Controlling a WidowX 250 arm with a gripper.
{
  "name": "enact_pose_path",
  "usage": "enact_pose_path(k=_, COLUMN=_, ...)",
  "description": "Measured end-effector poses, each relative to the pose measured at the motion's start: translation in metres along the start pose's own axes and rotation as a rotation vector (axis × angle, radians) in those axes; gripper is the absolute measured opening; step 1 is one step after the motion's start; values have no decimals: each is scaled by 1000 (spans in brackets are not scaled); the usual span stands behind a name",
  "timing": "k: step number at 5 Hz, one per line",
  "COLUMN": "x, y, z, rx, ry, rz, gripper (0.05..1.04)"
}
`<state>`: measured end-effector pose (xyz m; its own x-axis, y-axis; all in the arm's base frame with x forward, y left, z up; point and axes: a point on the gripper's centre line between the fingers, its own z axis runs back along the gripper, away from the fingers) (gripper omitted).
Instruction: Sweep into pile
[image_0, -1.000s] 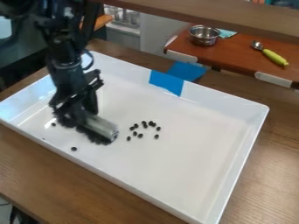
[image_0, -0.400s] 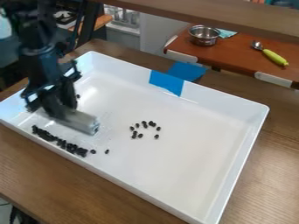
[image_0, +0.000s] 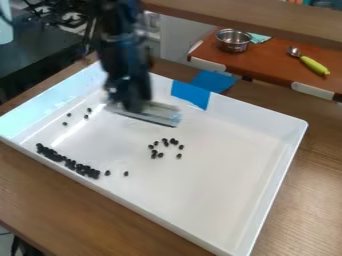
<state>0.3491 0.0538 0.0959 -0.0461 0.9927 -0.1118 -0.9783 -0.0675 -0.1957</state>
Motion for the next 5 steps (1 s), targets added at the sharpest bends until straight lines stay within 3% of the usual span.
enact_pose_path(k=2, x=-57, y=-42, z=-13, rx=-36, ry=-5, rz=-41, gripper=340)
enact_pose_path(k=4, x=-58, y=-56, z=-27, rx=-94, ry=-57, rz=-117, gripper=340)
enact_pose_path(k=5, x=-53, y=-50, z=-38, rx=-47, ry=-62, rz=-242, gripper=340)
